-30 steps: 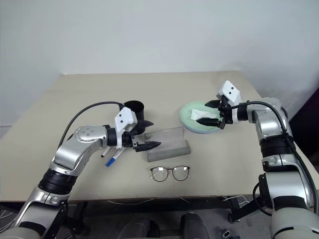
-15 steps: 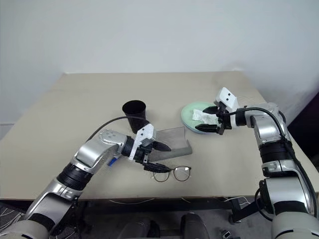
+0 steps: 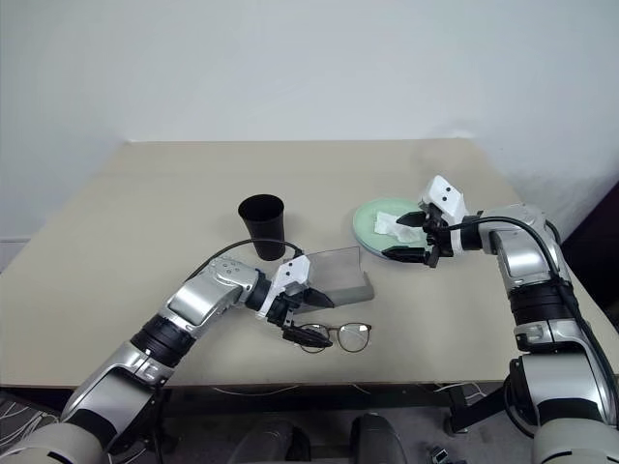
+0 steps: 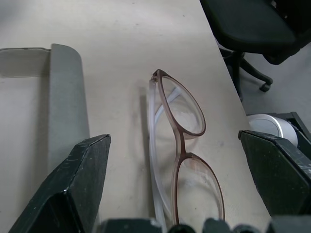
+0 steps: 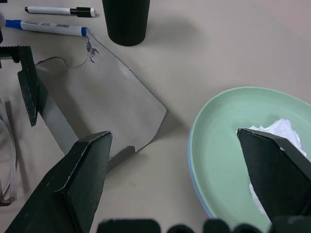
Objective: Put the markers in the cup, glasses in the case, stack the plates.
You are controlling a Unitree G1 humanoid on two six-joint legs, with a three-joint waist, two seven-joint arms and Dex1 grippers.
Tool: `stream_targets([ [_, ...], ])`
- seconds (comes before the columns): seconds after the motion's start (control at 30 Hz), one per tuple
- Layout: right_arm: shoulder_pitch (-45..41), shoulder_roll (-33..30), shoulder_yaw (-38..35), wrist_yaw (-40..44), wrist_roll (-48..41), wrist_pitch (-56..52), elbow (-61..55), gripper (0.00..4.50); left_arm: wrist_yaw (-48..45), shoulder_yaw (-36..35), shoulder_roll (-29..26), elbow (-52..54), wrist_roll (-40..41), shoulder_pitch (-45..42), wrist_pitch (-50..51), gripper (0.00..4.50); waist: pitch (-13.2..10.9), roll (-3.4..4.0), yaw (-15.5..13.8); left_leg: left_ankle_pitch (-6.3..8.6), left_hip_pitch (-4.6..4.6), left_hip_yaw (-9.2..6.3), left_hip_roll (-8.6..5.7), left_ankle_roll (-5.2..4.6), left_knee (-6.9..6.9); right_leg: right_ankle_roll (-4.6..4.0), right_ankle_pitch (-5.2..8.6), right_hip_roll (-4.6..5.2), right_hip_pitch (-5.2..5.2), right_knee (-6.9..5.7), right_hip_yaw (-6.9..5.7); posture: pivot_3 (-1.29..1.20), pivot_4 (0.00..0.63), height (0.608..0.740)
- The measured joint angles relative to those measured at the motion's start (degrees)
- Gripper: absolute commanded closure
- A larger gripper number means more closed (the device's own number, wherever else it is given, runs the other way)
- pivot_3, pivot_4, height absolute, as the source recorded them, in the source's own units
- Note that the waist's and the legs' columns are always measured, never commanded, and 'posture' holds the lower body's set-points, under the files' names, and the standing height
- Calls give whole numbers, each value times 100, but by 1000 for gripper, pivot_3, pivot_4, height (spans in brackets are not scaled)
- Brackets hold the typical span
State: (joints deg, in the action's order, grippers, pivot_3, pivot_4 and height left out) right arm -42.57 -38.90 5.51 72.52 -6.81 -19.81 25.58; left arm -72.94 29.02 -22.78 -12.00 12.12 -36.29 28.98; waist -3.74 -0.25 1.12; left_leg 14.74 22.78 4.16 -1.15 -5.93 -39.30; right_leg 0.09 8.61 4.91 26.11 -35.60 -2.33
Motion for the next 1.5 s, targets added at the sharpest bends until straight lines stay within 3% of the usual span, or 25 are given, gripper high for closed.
stream_targets([
  [0.13, 58, 0, 0, -37, 0, -9, -16, 0, -6, 4, 82, -92, -70, 0, -63, 2292, 0, 0, 0, 0, 1, 0, 0, -1, -1, 0, 0, 0, 1, 0, 0, 0, 0, 738],
  [0.8, 69, -2, 0, -207, 0, -10, -23, 0, 56, 1, 238, -165, -249, 0, -167, 2292, 0, -1, 0, 1, 2, 0, 0, -3, -3, 0, 0, 0, 1, 0, 0, 0, 0, 738],
  [0.9, 70, -2, 0, -230, 0, -10, -23, 0, 23, 2, 234, -165, -252, 1, -164, 2922, 0, -1, 0, 1, 2, 0, 0, -3, -3, 0, 0, 0, 0, 0, 0, 0, 0, 738],
  [1.03, 70, -2, 0, -231, 0, -10, -22, 0, -29, 2, 234, -163, -252, 3, -150, 4351, 0, -1, 0, 1, 2, 0, 0, -4, -4, 0, 0, 0, 0, 0, 0, 0, 0, 738],
  [1.5, 69, -2, 0, -243, 2, -3, -19, 0, -52, -3, 231, -114, -269, 3, -150, 4450, 0, -1, 0, 1, 1, -1, 0, -4, -6, 1, 0, 0, -1, 0, -1, 0, 0, 738],
])
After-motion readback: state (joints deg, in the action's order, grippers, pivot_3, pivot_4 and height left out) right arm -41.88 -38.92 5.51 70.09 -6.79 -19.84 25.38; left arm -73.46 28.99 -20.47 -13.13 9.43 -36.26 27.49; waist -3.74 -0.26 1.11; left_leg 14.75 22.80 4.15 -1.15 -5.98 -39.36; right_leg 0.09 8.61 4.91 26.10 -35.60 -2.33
